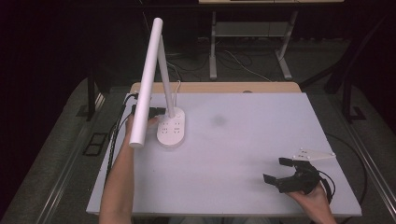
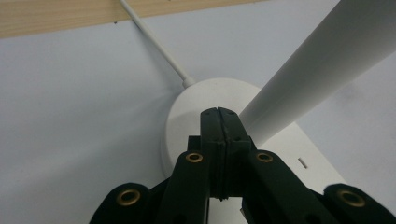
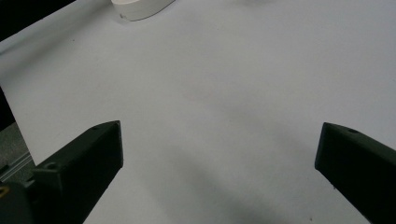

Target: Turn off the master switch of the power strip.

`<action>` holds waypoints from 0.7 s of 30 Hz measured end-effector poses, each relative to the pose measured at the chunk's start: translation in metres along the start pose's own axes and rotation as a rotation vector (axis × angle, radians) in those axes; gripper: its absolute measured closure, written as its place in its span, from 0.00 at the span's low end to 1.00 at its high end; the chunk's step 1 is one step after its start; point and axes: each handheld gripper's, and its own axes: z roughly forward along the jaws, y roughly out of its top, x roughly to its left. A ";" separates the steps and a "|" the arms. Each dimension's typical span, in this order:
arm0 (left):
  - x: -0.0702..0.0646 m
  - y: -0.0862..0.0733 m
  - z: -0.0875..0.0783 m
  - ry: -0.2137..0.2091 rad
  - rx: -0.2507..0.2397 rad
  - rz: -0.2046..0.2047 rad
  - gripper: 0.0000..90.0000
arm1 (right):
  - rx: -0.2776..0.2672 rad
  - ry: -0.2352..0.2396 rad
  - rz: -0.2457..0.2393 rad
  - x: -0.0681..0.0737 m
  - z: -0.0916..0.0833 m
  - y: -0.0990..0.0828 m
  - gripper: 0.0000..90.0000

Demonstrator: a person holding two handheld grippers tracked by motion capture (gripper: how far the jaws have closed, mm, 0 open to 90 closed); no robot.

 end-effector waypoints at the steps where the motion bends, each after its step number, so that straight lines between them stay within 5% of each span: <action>1: -0.001 0.000 0.001 0.003 -0.002 -0.003 1.00 | 0.000 0.000 0.001 0.000 0.000 0.000 0.01; 6: -0.002 -0.002 0.006 0.012 0.030 0.003 1.00 | 0.002 -0.001 0.003 0.000 0.000 0.000 0.01; 21: -0.004 -0.015 0.005 0.056 -0.042 -0.021 1.00 | 0.001 -0.001 -0.001 0.000 0.000 0.000 0.01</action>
